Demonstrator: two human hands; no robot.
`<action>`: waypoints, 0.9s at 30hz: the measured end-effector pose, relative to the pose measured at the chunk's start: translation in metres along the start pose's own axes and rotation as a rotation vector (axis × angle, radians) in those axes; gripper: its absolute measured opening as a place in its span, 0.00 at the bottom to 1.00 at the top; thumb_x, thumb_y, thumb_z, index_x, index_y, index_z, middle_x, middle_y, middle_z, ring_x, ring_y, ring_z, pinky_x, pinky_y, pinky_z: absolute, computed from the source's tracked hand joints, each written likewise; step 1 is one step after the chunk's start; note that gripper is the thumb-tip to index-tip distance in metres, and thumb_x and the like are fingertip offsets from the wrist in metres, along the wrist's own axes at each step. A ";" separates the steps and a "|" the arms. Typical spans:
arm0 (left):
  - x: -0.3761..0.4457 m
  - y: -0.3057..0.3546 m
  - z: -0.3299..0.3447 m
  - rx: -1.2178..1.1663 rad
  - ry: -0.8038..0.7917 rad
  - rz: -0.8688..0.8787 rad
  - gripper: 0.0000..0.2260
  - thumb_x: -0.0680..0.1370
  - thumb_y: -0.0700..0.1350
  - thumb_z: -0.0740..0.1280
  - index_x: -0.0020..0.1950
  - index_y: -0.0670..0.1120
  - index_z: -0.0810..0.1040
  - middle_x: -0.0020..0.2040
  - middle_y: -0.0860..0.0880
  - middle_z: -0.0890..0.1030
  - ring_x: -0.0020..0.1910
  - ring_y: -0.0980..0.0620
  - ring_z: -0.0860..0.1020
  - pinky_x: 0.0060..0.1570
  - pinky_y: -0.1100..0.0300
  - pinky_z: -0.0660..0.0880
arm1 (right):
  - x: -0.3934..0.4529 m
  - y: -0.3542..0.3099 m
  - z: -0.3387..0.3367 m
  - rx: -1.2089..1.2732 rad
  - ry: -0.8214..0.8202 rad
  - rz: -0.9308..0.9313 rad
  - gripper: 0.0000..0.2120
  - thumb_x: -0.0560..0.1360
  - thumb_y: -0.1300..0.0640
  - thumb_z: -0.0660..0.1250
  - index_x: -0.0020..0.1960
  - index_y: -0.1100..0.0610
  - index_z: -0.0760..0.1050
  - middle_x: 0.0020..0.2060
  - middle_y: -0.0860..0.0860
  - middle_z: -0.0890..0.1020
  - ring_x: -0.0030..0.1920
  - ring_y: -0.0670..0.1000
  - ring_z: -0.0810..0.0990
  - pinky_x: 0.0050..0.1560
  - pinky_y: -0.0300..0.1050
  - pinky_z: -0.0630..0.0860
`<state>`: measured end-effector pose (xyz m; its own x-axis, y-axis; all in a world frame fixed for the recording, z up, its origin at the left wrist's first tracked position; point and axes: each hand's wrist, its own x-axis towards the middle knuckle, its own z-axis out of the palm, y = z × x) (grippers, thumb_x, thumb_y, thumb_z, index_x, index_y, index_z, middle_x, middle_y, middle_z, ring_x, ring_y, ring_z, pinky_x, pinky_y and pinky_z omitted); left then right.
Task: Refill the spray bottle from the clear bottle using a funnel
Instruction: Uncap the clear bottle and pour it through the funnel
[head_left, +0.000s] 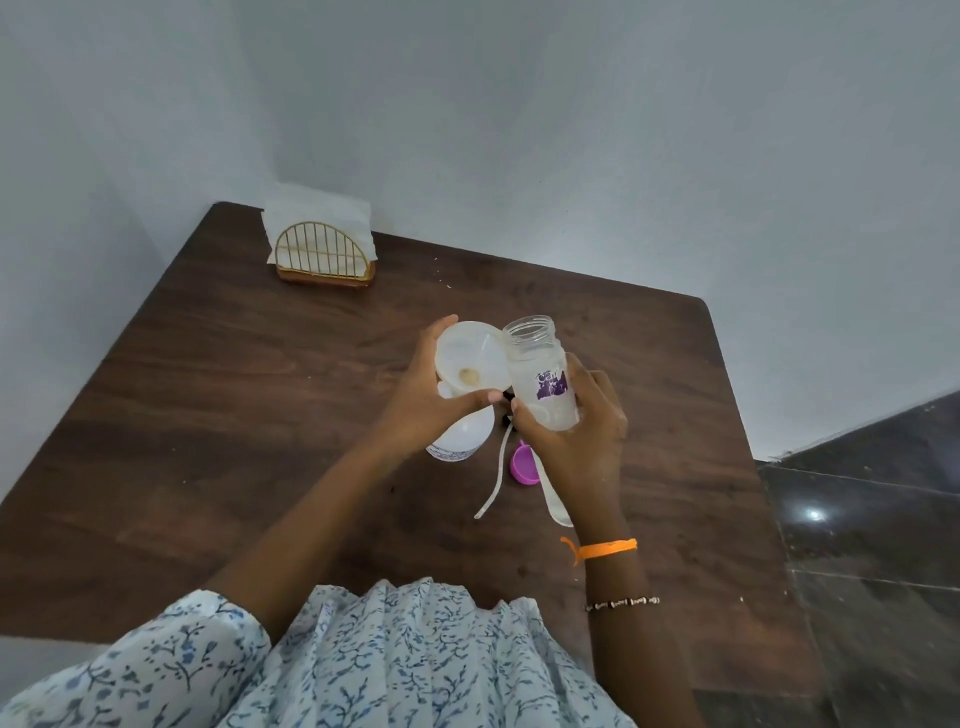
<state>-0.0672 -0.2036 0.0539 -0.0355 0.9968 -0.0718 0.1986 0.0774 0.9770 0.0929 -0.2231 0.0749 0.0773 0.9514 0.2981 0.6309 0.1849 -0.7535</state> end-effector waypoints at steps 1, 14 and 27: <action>0.001 -0.001 0.000 0.006 0.000 0.007 0.40 0.68 0.46 0.75 0.73 0.54 0.55 0.71 0.52 0.63 0.68 0.53 0.65 0.65 0.55 0.69 | -0.001 0.000 0.000 -0.012 0.009 -0.006 0.28 0.64 0.42 0.70 0.61 0.50 0.74 0.45 0.45 0.75 0.47 0.48 0.75 0.46 0.43 0.77; 0.002 -0.005 -0.001 0.057 0.008 0.013 0.39 0.69 0.46 0.75 0.72 0.54 0.55 0.65 0.58 0.63 0.61 0.60 0.63 0.57 0.64 0.64 | 0.002 0.009 -0.002 -0.346 0.045 -0.109 0.30 0.63 0.53 0.76 0.63 0.50 0.73 0.53 0.48 0.77 0.51 0.45 0.68 0.38 0.37 0.66; 0.000 -0.002 -0.002 0.109 -0.029 0.027 0.39 0.70 0.46 0.74 0.72 0.52 0.53 0.69 0.52 0.63 0.60 0.59 0.64 0.56 0.66 0.63 | 0.009 0.009 0.000 -0.401 0.119 -0.196 0.30 0.61 0.57 0.77 0.62 0.52 0.75 0.53 0.47 0.81 0.51 0.47 0.67 0.39 0.47 0.77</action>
<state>-0.0695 -0.2035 0.0519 -0.0010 0.9986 -0.0530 0.3049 0.0508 0.9510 0.0992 -0.2132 0.0711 -0.0001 0.8689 0.4949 0.8897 0.2261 -0.3967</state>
